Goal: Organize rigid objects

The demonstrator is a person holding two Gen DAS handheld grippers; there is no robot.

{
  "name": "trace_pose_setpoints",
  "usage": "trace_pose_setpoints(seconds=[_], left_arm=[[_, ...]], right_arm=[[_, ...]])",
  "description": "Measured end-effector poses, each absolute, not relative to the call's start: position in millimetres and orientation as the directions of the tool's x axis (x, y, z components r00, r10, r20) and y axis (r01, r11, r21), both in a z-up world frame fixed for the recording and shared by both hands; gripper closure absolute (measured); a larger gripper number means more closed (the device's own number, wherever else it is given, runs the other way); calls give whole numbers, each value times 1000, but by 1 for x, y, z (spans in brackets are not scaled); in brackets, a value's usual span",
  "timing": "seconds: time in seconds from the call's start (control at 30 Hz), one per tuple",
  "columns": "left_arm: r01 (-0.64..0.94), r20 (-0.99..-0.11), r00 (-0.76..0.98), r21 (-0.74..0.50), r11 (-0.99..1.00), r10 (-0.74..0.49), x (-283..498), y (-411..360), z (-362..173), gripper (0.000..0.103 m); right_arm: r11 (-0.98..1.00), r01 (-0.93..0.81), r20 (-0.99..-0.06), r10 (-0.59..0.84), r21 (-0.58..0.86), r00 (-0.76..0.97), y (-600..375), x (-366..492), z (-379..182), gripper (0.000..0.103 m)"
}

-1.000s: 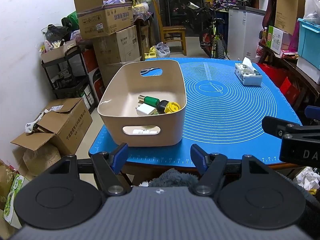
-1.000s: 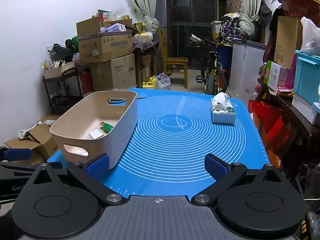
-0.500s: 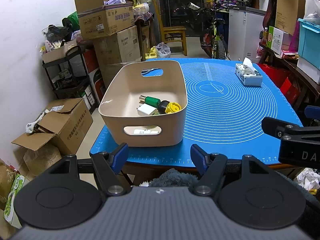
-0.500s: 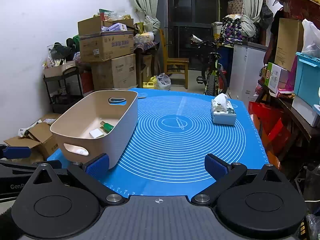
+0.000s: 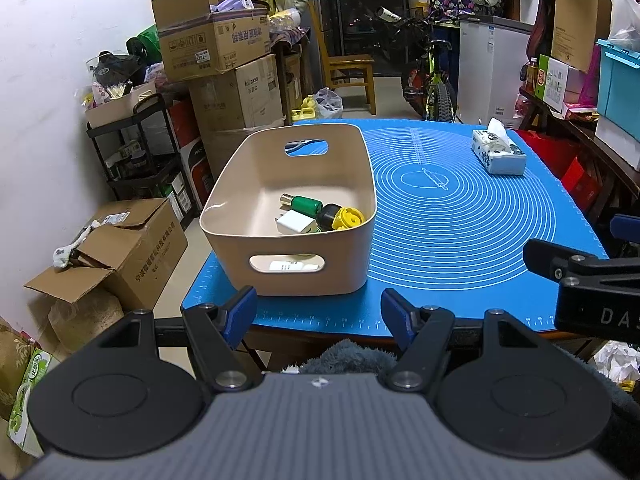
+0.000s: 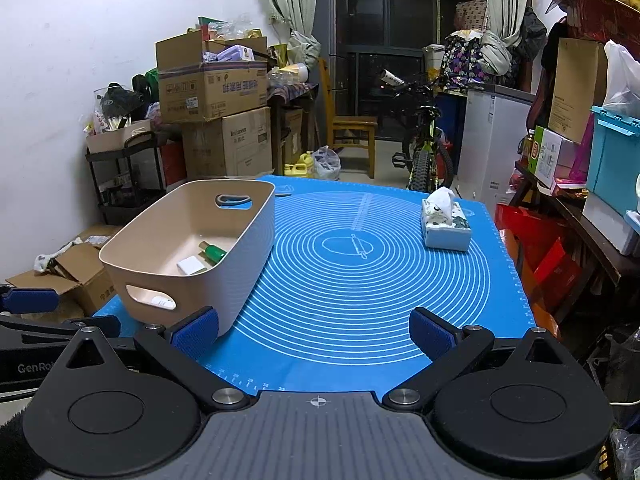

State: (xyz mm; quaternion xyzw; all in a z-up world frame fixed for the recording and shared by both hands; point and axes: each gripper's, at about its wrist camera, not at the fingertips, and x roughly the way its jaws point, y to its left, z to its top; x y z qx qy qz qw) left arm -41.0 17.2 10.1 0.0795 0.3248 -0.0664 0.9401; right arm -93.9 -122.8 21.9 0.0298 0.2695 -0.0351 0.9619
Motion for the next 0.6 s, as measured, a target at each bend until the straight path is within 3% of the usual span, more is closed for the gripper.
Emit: trace_pose_setpoints(seconds=[0.6], left_arm=[[166,-619,783,102,981,-69,-42,18,12,33]], right_arm=[[996,87,-523,-58,32,850,-135,-97,17,2]])
